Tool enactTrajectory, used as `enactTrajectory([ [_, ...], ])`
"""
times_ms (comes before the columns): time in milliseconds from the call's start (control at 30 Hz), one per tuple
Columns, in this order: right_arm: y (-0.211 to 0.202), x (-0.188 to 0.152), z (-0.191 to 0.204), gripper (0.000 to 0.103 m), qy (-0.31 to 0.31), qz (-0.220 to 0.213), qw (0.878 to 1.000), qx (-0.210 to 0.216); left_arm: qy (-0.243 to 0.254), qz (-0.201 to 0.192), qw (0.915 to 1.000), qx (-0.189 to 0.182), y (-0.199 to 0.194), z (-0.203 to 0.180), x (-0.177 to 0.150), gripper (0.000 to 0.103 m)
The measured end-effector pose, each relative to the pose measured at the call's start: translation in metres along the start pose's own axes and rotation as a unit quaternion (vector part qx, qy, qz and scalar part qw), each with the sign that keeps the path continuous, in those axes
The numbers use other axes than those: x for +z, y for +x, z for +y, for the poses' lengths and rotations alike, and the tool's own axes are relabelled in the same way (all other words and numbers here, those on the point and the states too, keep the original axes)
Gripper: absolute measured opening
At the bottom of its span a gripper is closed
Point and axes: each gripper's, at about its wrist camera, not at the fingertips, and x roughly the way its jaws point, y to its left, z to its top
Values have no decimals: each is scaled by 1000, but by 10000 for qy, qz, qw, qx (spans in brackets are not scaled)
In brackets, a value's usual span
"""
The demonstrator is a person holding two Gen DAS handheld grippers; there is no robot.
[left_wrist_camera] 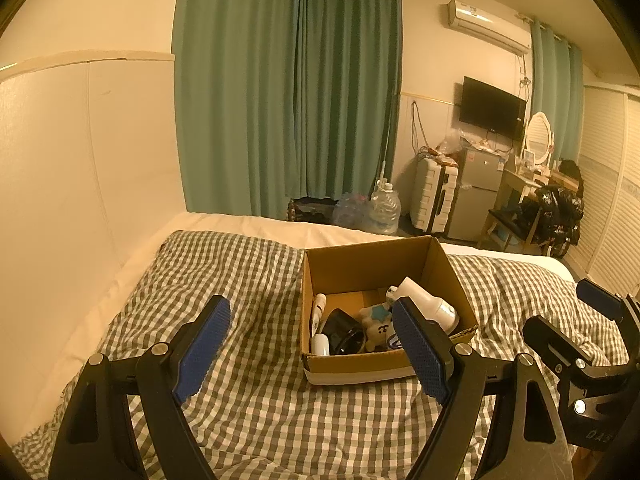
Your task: Organize objects
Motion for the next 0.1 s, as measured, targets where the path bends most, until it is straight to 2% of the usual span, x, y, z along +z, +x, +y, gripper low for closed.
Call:
enactTrajectory([
  [100, 0, -2, 1, 100, 2, 12, 10000, -1, -35, 57, 10000, 18, 1, 0, 1, 86],
])
